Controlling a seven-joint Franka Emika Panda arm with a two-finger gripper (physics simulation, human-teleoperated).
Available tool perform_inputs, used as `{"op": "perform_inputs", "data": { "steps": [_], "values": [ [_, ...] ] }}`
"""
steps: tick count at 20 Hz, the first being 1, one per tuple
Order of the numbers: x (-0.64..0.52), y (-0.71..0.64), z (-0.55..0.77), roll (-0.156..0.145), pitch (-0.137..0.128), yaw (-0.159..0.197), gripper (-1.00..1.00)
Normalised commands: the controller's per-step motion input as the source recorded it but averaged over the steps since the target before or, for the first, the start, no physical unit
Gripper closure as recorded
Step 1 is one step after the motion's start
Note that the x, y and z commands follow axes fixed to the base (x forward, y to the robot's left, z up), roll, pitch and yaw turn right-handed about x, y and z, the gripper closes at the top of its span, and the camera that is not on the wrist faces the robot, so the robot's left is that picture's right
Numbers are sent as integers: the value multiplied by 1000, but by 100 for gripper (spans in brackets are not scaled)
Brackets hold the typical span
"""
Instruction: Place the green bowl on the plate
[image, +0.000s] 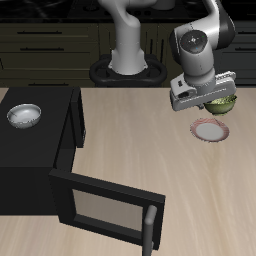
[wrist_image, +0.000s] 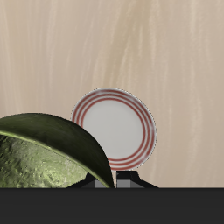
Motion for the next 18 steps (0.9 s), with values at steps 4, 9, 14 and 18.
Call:
{"op": "perform_inputs", "data": {
  "steps": [4,9,14,18],
  "values": [
    [-56,84,62,3,-34,3,100],
    [-17,137,-133,-6,-6,19,100],
    [64,15,-199,-33,12,17,100],
    [-56,-83,-223,-44,7,28,100]
  ]
}}
